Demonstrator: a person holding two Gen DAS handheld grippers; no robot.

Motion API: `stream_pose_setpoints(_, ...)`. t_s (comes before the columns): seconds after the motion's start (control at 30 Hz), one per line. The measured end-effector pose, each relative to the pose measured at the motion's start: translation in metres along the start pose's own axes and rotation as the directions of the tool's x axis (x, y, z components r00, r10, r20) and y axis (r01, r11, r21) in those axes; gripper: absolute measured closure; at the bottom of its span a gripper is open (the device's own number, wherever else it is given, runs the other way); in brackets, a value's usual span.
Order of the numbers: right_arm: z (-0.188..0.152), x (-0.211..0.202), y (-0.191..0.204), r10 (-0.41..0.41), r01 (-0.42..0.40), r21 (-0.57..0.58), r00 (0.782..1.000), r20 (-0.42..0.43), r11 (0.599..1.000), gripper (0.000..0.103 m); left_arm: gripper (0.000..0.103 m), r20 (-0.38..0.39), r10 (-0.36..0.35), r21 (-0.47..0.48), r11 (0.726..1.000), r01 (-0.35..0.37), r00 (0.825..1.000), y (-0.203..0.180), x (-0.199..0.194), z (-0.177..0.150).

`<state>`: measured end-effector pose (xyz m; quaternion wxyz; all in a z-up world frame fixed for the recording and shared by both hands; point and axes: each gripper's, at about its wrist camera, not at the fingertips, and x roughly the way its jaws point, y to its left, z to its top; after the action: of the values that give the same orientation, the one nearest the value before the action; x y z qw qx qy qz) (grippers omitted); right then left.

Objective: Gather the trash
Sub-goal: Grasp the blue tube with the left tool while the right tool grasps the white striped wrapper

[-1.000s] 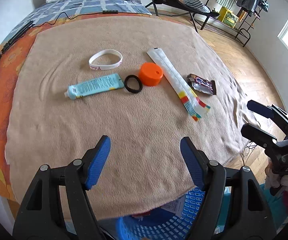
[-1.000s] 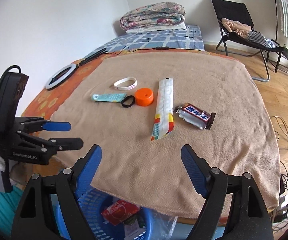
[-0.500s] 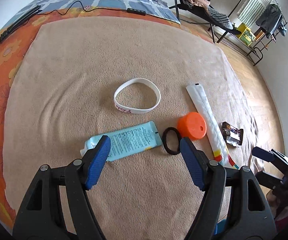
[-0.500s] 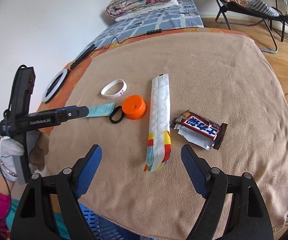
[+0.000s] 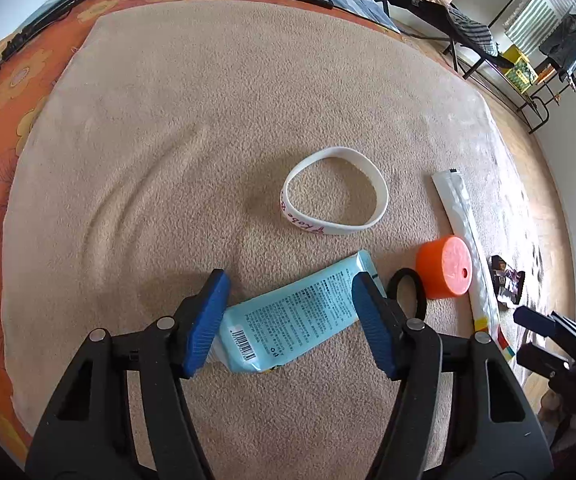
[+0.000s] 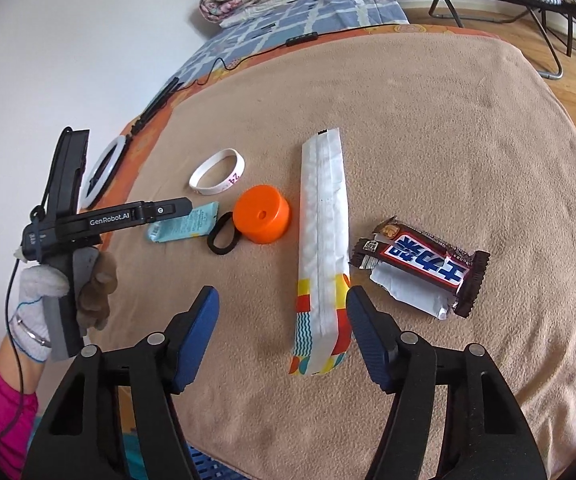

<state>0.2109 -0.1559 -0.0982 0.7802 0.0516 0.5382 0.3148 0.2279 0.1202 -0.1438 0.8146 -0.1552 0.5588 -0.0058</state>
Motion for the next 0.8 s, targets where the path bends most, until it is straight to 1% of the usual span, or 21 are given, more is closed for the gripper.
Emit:
stream_pose_setpoints(0.1, 0.0, 0.006, -0.001, -0.012, 0.012, 0.0, 1.0, -0.01, 1.0, 0.038, 0.041, -0.025, -0.037, 0.035, 0.999, 0.038, 0.999, -0.003, -0.007, -0.008)
stream_pose_setpoints(0.17, 0.002, 0.009, -0.002, -0.021, 0.021, -0.005, 1.0, -0.013, 1.0, 0.038, 0.041, -0.033, -0.036, 0.082, 0.996, 0.038, 0.999, -0.01, -0.011, -0.015)
stream_pose_setpoints(0.2, 0.004, 0.011, -0.001, -0.024, 0.024, -0.008, 1.0, -0.015, 1.0, 0.038, 0.041, -0.031, -0.01, 0.122, 0.992, 0.014, 0.999, -0.016, -0.012, -0.019)
stream_pose_setpoints(0.27, 0.006, 0.015, 0.0, -0.03, 0.03, -0.017, 0.999, -0.017, 0.999, 0.039, 0.041, -0.021, 0.055, 0.206, 0.977, -0.049, 0.998, -0.029, -0.009, -0.026)
stream_pose_setpoints(0.37, 0.009, 0.023, 0.002, -0.05, 0.049, -0.027, 0.999, -0.021, 0.998, 0.039, 0.041, -0.019, 0.108, 0.268, 0.958, -0.099, 0.994, -0.042, -0.003, -0.036)
stream_pose_setpoints(0.4, 0.011, 0.026, 0.002, -0.06, 0.059, -0.03, 0.998, -0.023, 0.998, 0.039, 0.043, -0.02, 0.121, 0.276, 0.955, -0.111, 0.992, -0.044, 0.0, -0.037)
stream_pose_setpoints(0.43, 0.012, 0.029, 0.002, -0.072, 0.071, -0.031, 0.997, -0.024, 0.997, 0.039, 0.046, -0.015, 0.138, 0.279, 0.952, -0.128, 0.99, -0.045, 0.002, -0.038)
stream_pose_setpoints(0.47, 0.013, 0.032, 0.003, -0.084, 0.083, -0.033, 0.996, -0.022, 0.996, 0.039, 0.051, -0.009, 0.152, 0.279, 0.949, -0.144, 0.988, -0.046, 0.002, -0.038)
stream_pose_setpoints(0.53, 0.016, 0.037, 0.004, -0.107, 0.106, -0.039, 0.994, -0.022, 0.994, 0.039, 0.058, -0.002, 0.145, 0.271, 0.952, -0.139, 0.989, -0.046, 0.002, -0.037)
stream_pose_setpoints(0.6, 0.017, 0.04, 0.006, -0.13, 0.129, -0.052, 0.991, -0.017, 0.99, 0.039, 0.07, -0.001, 0.132, 0.244, 0.961, -0.128, 0.991, -0.039, 0.0, -0.035)
stream_pose_setpoints(0.63, 0.018, 0.042, 0.006, -0.141, 0.14, -0.06, 0.99, -0.016, 0.988, 0.04, 0.073, 0.0, 0.128, 0.23, 0.965, -0.125, 0.992, -0.036, 0.0, -0.035)
stream_pose_setpoints(0.7, 0.02, 0.048, 0.007, -0.157, 0.155, -0.07, 0.987, -0.026, 0.985, 0.049, 0.09, 0.005, 0.133, 0.211, 0.969, -0.131, 0.991, -0.03, -0.004, -0.034)
stream_pose_setpoints(0.77, 0.02, 0.054, 0.006, -0.178, 0.175, -0.072, 0.983, -0.04, 0.982, 0.062, 0.094, 0.003, 0.11, 0.183, 0.977, -0.109, 0.994, -0.024, -0.006, -0.034)
stream_pose_setpoints(0.8, 0.02, 0.055, 0.005, -0.19, 0.187, -0.072, 0.981, -0.036, 0.98, 0.064, 0.095, 0.002, 0.099, 0.167, 0.981, -0.098, 0.995, -0.022, -0.007, -0.033)
